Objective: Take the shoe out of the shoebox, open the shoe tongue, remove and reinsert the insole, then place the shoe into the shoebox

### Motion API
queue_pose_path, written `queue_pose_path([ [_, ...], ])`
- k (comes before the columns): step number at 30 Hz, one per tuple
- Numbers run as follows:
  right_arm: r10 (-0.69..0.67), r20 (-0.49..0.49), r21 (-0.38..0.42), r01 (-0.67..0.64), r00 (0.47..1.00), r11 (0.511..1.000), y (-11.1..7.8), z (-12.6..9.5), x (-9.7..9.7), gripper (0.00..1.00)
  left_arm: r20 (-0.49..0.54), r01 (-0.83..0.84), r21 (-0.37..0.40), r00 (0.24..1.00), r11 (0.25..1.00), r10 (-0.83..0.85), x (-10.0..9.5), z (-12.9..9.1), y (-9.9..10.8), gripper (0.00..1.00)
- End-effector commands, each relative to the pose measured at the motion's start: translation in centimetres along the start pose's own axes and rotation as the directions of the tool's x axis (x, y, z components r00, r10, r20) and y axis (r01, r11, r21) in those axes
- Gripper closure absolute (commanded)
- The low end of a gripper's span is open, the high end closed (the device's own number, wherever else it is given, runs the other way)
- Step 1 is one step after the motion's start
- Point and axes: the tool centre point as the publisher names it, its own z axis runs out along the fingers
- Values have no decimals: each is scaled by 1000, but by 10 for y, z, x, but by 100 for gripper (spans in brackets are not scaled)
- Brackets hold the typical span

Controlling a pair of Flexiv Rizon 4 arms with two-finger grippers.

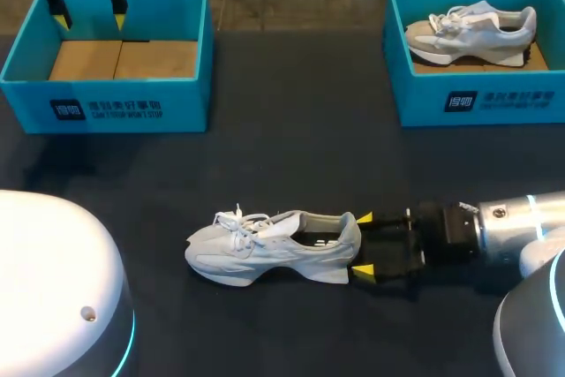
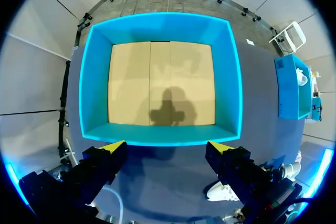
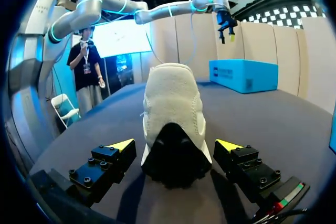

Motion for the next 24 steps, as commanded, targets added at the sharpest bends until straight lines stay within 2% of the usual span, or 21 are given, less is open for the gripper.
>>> queue_pose_path([
  [1, 3, 9, 21, -4, 1000, 1000, 3, 16, 2, 0, 1, 0, 0, 1000, 1000, 0, 0, 0, 0, 0],
  [24, -36, 14, 9, 36, 999, 999, 9, 47, 3, 0, 1, 0, 0, 1000, 1000, 0, 0, 0, 0, 0],
])
